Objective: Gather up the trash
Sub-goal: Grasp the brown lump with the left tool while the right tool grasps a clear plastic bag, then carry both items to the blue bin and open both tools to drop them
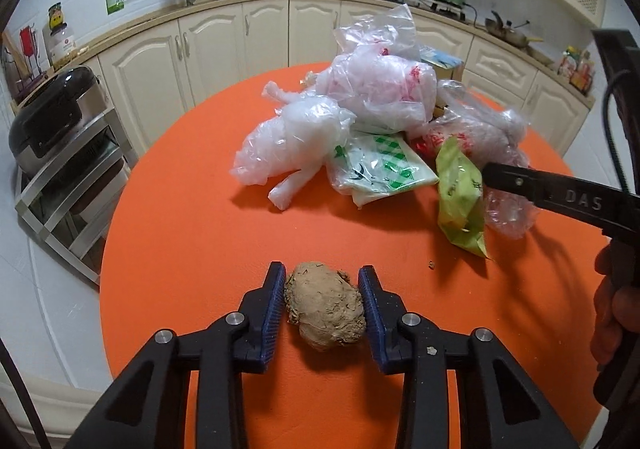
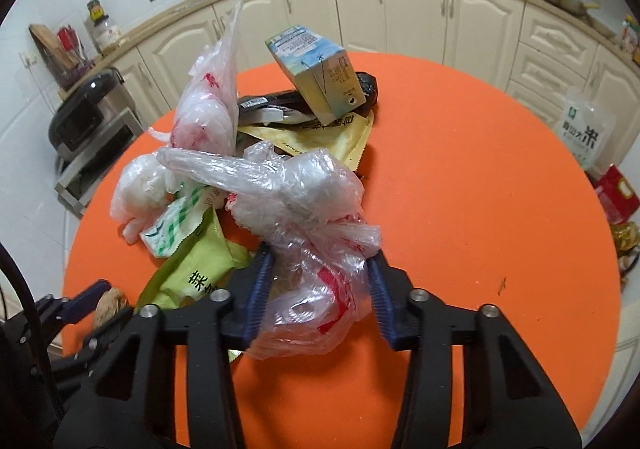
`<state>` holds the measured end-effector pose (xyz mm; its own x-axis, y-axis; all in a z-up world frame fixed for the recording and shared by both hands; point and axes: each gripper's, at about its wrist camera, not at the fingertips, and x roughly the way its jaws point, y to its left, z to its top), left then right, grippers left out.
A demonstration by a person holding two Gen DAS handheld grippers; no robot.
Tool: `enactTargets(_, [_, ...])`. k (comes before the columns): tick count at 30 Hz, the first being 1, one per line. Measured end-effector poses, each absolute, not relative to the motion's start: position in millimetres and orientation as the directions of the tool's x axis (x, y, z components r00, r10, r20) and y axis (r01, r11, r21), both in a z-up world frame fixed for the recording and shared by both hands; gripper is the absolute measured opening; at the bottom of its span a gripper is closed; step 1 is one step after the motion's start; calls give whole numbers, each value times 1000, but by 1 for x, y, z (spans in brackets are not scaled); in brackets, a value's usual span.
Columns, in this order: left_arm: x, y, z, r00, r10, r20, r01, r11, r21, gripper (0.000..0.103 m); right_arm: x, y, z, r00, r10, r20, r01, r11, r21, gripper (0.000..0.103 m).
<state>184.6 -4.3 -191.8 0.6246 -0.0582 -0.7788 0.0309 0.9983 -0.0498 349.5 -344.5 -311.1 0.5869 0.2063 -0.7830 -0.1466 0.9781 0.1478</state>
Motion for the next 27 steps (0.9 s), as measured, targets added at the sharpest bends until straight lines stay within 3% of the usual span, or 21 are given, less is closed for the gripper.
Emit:
enactTargets(17, [128, -18, -140, 706, -123, -698, 86, 992, -87, 32, 283, -423, -294, 667, 264, -697, -42, 947, 318, 34])
enactTargets(27, [106, -107, -81, 745, -274, -608, 301, 952, -61, 32, 211, -488, -248, 789, 220, -574, 21, 924, 383, 33])
